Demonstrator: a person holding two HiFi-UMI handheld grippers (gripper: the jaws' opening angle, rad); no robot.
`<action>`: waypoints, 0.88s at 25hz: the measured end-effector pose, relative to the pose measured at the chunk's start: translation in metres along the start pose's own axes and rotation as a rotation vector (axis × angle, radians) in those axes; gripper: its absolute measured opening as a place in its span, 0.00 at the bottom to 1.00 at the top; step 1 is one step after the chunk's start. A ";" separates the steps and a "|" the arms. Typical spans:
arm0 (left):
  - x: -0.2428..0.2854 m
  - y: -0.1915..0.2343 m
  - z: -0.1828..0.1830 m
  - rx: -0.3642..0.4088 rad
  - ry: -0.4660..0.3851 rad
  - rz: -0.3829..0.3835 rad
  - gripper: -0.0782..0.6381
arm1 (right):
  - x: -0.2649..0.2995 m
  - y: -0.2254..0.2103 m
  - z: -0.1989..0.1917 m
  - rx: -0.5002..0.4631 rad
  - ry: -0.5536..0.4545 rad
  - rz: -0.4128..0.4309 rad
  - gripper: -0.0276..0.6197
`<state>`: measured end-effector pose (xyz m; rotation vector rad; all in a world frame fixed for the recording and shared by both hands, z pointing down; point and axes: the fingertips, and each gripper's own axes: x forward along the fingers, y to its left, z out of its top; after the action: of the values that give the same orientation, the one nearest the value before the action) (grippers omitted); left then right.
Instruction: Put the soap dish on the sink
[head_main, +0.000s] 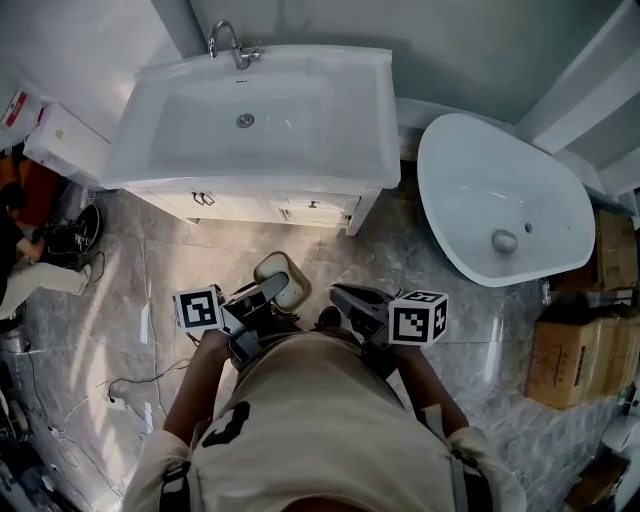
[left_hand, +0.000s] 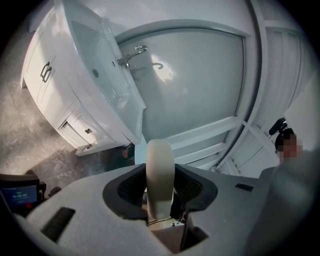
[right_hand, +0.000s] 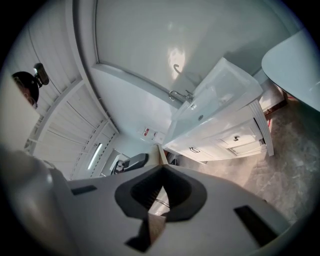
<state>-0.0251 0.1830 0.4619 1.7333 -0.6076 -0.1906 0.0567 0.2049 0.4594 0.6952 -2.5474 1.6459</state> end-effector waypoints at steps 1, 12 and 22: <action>0.001 0.002 0.000 0.011 0.007 0.010 0.33 | 0.000 -0.001 0.000 0.005 0.003 0.000 0.06; 0.026 0.019 0.015 0.122 0.125 0.036 0.33 | 0.006 -0.014 0.021 0.025 -0.019 -0.081 0.06; 0.029 0.015 0.078 0.092 0.170 -0.070 0.33 | 0.056 -0.013 0.060 -0.012 -0.015 -0.134 0.06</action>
<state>-0.0387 0.0997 0.4618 1.8395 -0.4374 -0.0638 0.0236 0.1286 0.4588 0.8601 -2.4586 1.5884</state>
